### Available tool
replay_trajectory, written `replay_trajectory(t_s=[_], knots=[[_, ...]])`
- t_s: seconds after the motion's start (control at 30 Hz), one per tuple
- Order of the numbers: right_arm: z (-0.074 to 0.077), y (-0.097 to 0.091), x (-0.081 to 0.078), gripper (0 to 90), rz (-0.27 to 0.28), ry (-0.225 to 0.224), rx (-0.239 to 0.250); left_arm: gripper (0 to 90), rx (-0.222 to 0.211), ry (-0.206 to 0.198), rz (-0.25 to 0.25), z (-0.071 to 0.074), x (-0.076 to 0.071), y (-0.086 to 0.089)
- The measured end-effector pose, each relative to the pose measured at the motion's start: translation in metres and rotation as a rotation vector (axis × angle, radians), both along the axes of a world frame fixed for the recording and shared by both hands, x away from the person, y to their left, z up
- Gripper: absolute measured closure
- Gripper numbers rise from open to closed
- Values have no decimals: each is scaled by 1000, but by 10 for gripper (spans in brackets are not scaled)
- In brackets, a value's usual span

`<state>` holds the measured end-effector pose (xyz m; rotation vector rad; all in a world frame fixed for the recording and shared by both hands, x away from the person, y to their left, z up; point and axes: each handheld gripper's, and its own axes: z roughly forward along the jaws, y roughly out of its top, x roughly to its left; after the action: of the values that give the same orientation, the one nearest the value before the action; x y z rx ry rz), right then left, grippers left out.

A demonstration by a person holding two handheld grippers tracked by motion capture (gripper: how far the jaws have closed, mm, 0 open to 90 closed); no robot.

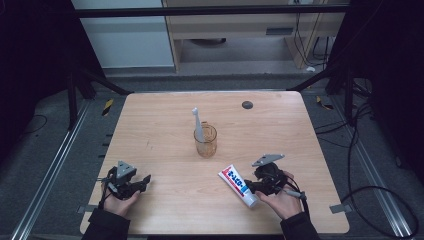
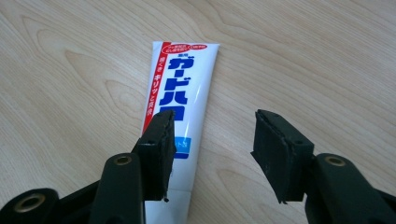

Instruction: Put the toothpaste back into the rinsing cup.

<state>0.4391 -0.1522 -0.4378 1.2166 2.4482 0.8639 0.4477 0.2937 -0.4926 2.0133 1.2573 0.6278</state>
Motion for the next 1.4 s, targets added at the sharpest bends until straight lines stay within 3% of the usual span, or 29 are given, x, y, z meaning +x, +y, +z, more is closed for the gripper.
replay_trajectory(t_s=[0.53,1.4], knots=[[-4,36,16,423,42,74,-32,364,1,5,-2,0,0,0],[-36,48,23,385,20,178,-90,363,3,16,-8,-2,1,-1]])
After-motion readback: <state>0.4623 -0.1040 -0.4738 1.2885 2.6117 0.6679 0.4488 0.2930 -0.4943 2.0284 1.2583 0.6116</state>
